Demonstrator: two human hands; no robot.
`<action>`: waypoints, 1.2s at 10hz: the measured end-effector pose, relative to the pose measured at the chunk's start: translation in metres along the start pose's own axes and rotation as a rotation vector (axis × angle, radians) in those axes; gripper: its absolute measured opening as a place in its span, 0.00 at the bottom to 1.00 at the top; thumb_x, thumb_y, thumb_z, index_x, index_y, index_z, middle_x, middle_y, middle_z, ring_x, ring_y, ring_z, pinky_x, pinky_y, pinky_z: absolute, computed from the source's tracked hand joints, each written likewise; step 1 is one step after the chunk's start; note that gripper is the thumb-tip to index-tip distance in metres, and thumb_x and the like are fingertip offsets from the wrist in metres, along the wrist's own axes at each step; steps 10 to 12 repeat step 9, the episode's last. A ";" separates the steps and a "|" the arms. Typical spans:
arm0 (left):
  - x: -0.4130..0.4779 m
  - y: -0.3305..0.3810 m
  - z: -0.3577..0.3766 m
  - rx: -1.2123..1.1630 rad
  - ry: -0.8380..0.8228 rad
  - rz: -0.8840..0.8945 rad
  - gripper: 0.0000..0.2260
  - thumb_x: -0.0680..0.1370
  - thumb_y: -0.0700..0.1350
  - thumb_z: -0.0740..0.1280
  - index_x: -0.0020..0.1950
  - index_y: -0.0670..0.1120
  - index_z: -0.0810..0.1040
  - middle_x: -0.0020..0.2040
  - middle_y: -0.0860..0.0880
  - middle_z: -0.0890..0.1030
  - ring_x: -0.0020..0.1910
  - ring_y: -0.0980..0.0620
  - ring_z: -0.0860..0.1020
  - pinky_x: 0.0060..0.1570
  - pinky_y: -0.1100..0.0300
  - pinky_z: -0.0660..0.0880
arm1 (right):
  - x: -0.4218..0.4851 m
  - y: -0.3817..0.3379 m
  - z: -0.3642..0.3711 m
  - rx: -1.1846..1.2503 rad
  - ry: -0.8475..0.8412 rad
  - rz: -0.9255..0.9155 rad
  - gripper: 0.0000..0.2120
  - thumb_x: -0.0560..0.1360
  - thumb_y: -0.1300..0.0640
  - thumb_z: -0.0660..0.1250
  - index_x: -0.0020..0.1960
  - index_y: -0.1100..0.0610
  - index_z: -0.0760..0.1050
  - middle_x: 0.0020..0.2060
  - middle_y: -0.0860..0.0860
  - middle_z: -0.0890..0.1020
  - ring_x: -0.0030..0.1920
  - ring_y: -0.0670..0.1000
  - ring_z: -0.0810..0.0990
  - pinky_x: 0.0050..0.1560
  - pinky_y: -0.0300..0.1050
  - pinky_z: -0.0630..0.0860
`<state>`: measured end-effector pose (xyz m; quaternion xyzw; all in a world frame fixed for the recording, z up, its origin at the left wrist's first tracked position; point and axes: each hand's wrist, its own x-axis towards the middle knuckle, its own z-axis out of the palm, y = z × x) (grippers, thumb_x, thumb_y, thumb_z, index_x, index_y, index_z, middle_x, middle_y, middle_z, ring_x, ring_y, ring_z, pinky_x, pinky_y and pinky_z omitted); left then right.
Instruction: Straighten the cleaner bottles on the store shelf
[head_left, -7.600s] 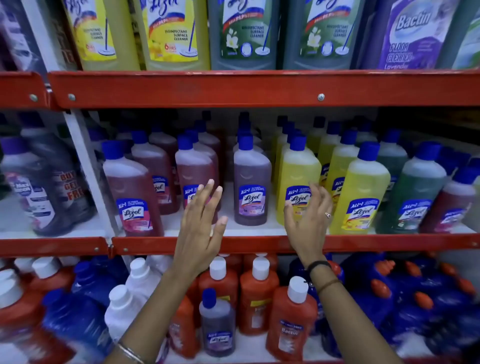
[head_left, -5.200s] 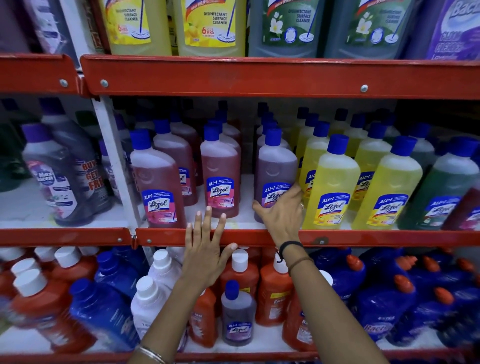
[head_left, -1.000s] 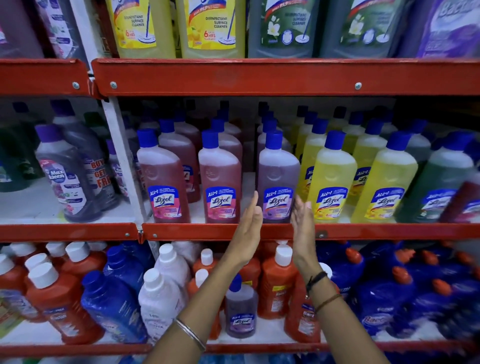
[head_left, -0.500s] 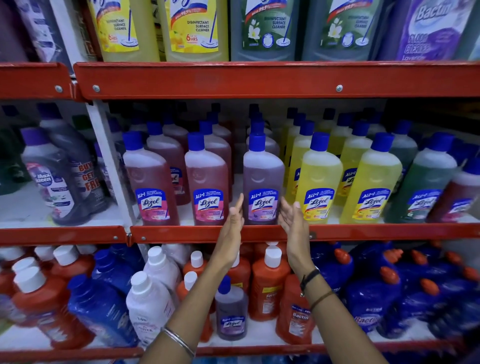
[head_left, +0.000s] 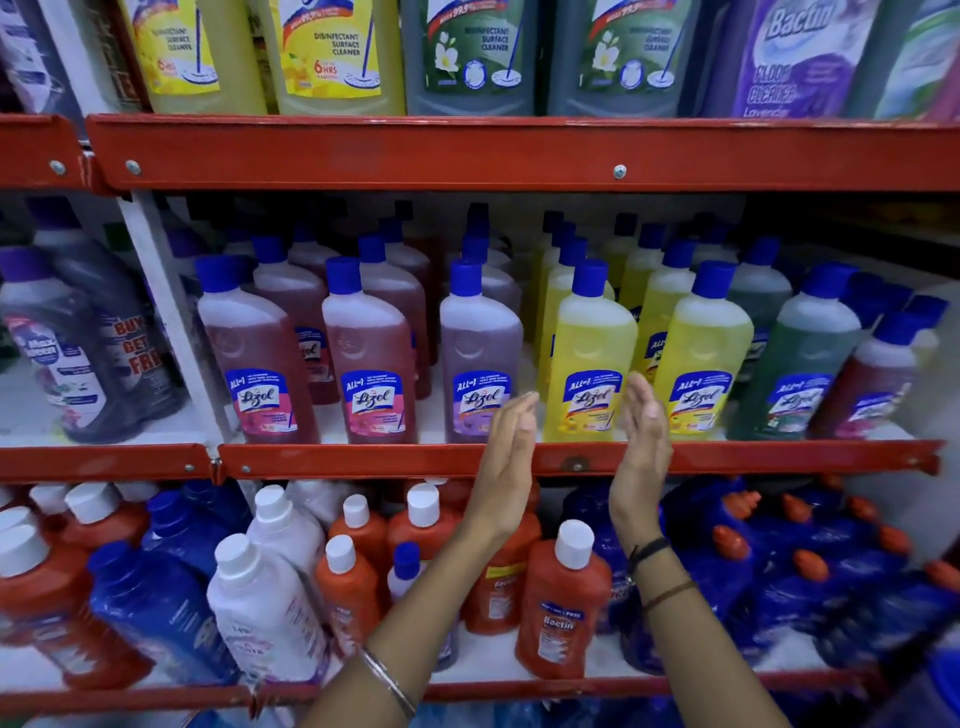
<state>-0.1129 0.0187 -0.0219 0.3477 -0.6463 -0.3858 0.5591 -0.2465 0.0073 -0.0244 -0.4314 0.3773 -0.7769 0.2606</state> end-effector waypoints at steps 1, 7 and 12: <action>0.013 -0.003 0.015 0.005 -0.028 -0.145 0.32 0.71 0.74 0.47 0.71 0.61 0.59 0.74 0.55 0.62 0.73 0.57 0.60 0.73 0.47 0.58 | 0.011 0.006 -0.008 -0.080 -0.081 0.097 0.32 0.73 0.35 0.52 0.72 0.50 0.63 0.70 0.49 0.70 0.70 0.45 0.68 0.68 0.40 0.66; 0.025 0.003 0.024 -0.116 -0.075 -0.218 0.35 0.72 0.68 0.45 0.76 0.54 0.57 0.68 0.57 0.68 0.69 0.58 0.66 0.65 0.66 0.63 | 0.017 0.007 -0.024 -0.070 -0.127 0.171 0.23 0.81 0.47 0.48 0.68 0.57 0.71 0.59 0.51 0.79 0.55 0.39 0.79 0.47 0.27 0.75; 0.022 0.010 0.022 -0.121 -0.047 -0.198 0.30 0.74 0.64 0.46 0.73 0.53 0.62 0.66 0.55 0.70 0.65 0.60 0.70 0.58 0.72 0.67 | 0.016 0.008 -0.024 -0.061 -0.138 0.156 0.23 0.80 0.44 0.51 0.70 0.54 0.67 0.64 0.52 0.76 0.64 0.46 0.76 0.54 0.30 0.74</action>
